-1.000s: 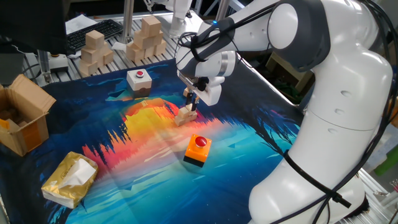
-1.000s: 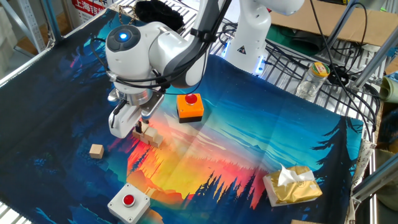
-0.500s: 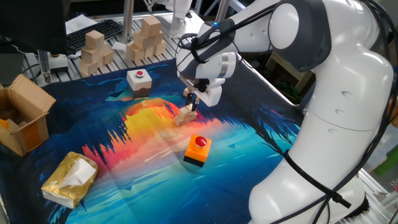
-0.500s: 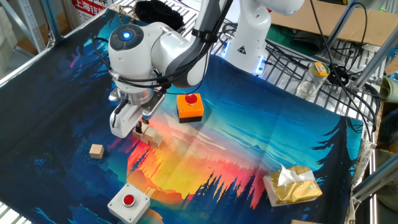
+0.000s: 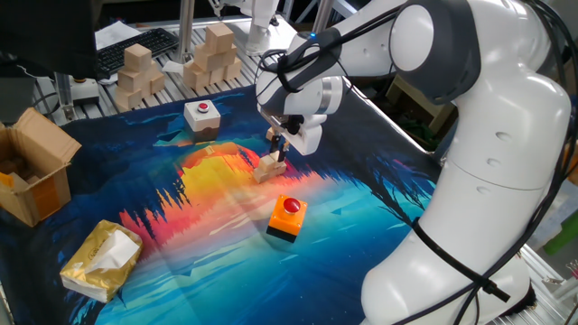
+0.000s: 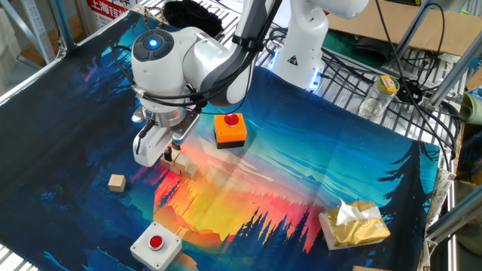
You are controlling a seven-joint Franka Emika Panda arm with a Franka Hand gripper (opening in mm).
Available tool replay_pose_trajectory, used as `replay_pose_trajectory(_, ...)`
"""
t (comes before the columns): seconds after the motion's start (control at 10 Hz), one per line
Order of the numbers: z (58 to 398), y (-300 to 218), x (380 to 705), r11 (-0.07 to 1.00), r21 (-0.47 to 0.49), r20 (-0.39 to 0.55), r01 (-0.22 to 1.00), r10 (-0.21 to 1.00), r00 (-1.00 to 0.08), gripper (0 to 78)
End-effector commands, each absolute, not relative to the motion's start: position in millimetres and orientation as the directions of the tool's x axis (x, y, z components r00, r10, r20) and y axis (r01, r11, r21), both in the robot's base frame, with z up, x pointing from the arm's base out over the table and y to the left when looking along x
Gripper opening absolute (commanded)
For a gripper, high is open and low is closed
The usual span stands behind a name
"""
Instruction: Stack the blocks into a pyramid shape
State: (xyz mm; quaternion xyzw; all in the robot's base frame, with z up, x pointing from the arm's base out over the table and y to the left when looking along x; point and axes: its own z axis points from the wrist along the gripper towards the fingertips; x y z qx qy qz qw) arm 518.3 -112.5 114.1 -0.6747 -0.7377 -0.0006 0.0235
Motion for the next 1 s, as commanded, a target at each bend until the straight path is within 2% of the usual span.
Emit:
replay_pose_trajectory(0.1,115.0,-112.8,519.4,0.082,-0.030,0.036,0.996,0.996,-0.081,1.1)
replay_pose_trajectory(1.0,114.9,-112.7,519.4,0.075,-0.035,0.032,0.997,0.997,-0.074,1.1)
